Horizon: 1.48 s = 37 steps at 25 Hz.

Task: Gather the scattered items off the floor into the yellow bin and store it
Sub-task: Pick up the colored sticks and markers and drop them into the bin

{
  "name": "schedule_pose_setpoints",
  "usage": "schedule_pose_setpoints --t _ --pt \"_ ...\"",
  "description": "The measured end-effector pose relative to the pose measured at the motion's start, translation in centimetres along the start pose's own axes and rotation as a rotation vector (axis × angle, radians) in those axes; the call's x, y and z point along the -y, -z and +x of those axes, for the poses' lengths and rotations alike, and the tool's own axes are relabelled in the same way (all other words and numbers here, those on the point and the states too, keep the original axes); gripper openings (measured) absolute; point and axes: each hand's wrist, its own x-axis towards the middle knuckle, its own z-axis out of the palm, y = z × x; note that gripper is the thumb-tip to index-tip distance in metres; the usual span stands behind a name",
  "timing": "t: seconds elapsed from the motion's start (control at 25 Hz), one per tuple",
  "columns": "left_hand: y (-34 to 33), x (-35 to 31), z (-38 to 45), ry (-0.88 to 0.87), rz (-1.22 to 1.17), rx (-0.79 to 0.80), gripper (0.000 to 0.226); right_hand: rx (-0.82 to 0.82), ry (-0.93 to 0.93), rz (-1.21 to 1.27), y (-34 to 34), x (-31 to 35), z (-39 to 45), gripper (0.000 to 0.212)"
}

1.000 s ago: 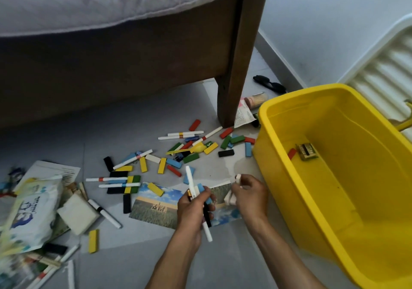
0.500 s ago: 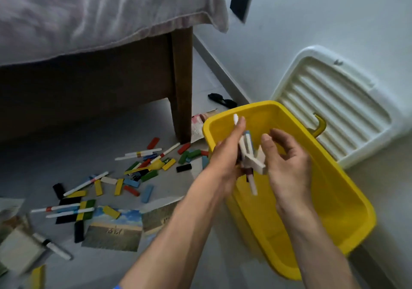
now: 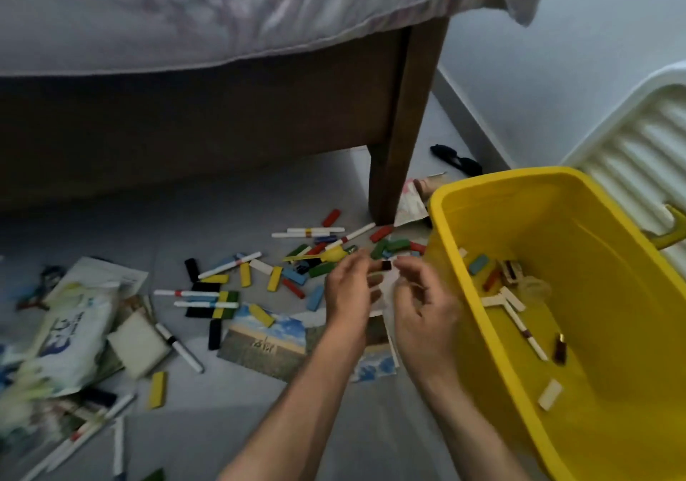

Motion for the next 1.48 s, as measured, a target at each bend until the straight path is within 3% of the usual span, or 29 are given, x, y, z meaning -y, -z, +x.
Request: schedule_pose_setpoints --t 0.08,0.2,0.28,0.36,0.52,0.72,0.88,1.08,1.28,1.48 --pt "3.3 2.0 1.6 -0.117 0.466 -0.027 0.025 0.146 -0.126 -0.171 -2.6 -3.3 -0.2 0.035" --pt "6.7 3.2 4.9 -0.248 1.200 0.217 0.056 0.238 -0.241 -0.455 -4.9 -7.1 2.3 0.054" --pt "7.3 2.9 6.6 -0.271 1.516 0.331 0.077 0.234 -0.245 -0.578 -5.8 -8.2 4.7 0.062" --pt "8.2 3.1 7.4 -0.202 1.659 0.376 0.092 0.241 -0.222 -0.693 -6.8 -8.9 6.8 0.064" --pt "11.0 4.8 7.4 -0.179 1.735 0.447 0.098 0.321 -0.296 -0.873 -8.3 -10.3 9.3 0.070" --pt "11.4 5.1 7.6 -0.215 1.694 0.416 0.103 0.280 -0.090 -0.726 -9.5 -11.1 7.8 0.062" --pt "11.7 5.6 8.0 -0.224 1.681 0.394 0.107 0.392 -0.220 -0.760 -9.9 -12.3 7.7 0.073" --pt "11.8 6.0 8.2 -0.268 1.658 0.385 0.108 0.286 0.048 -0.661 -11.7 -11.2 7.6 0.060" --pt "11.7 5.7 8.2 -0.250 1.663 0.388 0.108 0.486 0.000 -0.769 -12.3 -11.3 11.3 0.060" --pt "11.6 6.0 8.1 -0.221 1.643 0.401 0.108 0.328 0.225 -0.670 -12.5 -10.4 9.4 0.044"
